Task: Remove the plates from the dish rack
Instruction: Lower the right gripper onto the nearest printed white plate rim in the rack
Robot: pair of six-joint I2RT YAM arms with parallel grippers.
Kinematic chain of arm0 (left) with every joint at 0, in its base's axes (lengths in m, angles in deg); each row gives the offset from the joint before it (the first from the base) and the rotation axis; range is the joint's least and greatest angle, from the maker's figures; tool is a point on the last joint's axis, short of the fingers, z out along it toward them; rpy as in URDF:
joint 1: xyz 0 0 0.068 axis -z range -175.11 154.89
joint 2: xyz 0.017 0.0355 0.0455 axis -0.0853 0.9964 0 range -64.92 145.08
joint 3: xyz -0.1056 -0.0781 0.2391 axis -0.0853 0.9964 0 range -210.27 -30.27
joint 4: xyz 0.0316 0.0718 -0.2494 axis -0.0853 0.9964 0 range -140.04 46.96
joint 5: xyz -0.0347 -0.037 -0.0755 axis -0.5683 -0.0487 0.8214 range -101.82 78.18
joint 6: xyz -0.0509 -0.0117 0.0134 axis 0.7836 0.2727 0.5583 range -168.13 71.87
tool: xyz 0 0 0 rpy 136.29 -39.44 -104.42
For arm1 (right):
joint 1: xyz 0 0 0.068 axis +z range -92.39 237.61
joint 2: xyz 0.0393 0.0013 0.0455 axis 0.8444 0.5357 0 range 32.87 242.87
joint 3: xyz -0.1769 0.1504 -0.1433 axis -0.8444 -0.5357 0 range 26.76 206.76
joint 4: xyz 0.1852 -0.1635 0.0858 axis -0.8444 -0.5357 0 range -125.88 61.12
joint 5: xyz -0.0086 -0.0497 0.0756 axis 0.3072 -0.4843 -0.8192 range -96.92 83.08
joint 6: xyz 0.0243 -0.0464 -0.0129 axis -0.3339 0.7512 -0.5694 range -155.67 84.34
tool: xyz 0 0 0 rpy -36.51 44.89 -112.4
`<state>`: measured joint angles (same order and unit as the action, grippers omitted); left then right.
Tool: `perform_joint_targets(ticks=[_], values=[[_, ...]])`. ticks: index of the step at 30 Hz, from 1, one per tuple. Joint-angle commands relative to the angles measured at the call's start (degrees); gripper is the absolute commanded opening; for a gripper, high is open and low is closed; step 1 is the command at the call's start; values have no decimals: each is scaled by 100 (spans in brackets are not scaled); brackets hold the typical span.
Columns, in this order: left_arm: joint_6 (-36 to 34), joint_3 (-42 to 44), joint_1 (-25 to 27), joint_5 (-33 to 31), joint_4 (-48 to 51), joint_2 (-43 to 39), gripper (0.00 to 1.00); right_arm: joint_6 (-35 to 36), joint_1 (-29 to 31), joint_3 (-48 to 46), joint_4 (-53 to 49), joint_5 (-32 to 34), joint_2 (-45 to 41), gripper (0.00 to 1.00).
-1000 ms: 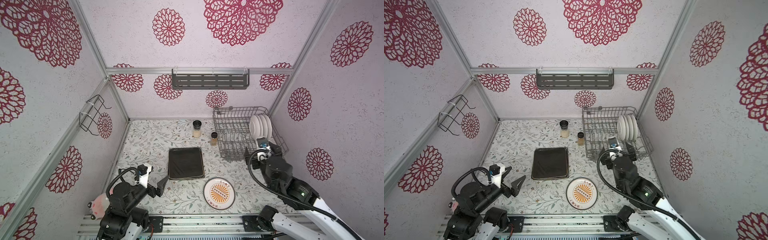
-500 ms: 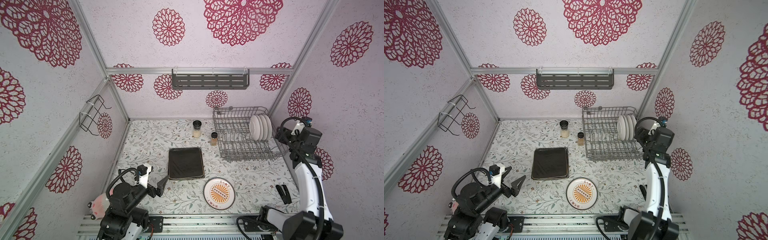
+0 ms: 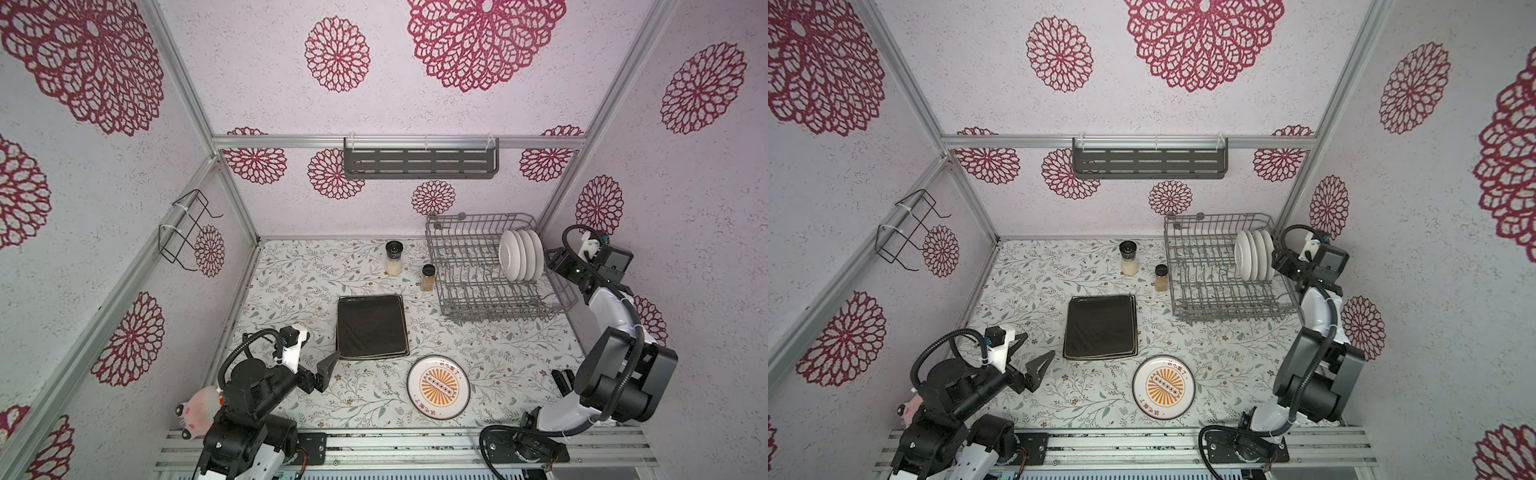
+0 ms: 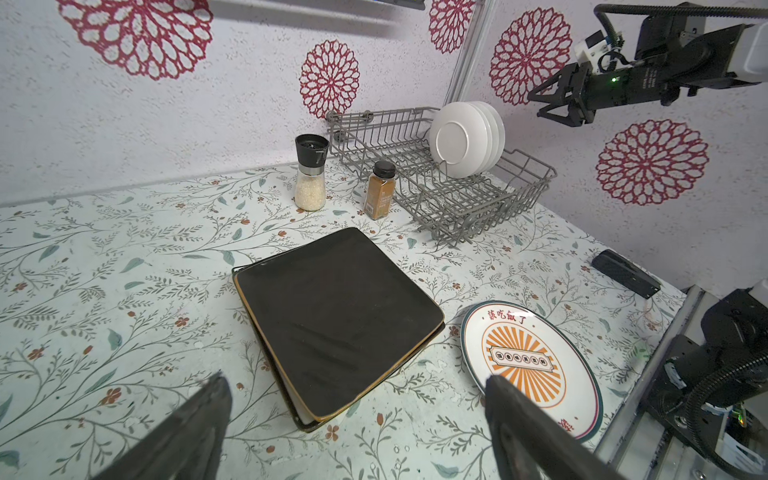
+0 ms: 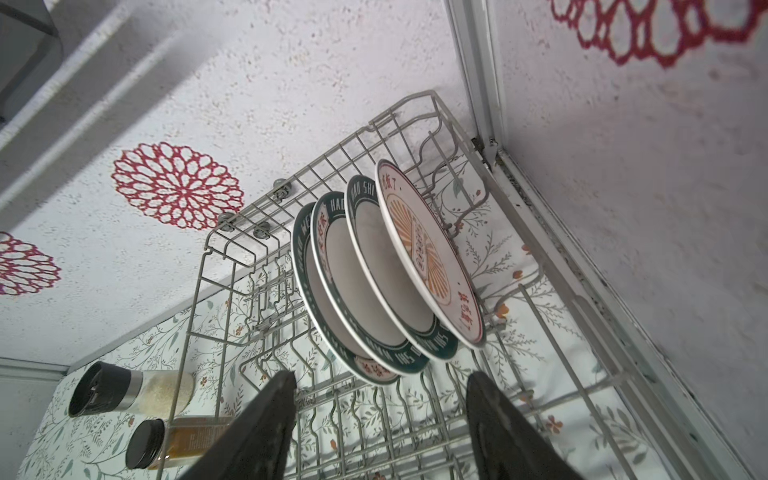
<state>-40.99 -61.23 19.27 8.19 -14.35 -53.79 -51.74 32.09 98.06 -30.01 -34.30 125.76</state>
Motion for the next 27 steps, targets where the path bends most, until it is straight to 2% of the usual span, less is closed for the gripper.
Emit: perform_joint_targets(ticks=[1,12,20,27], values=[[-107,-7,39,77,-104,69,97,119,-24,386,319,-332,292,65],[-81,-24,39,267,-175,683,97,257,-24,964,606,-519,1315,54],[-55,-24,39,267,-184,732,97,439,-24,1408,482,-589,1824,37],[-45,-16,39,249,-211,771,97,496,-23,1586,464,-708,2137,36]])
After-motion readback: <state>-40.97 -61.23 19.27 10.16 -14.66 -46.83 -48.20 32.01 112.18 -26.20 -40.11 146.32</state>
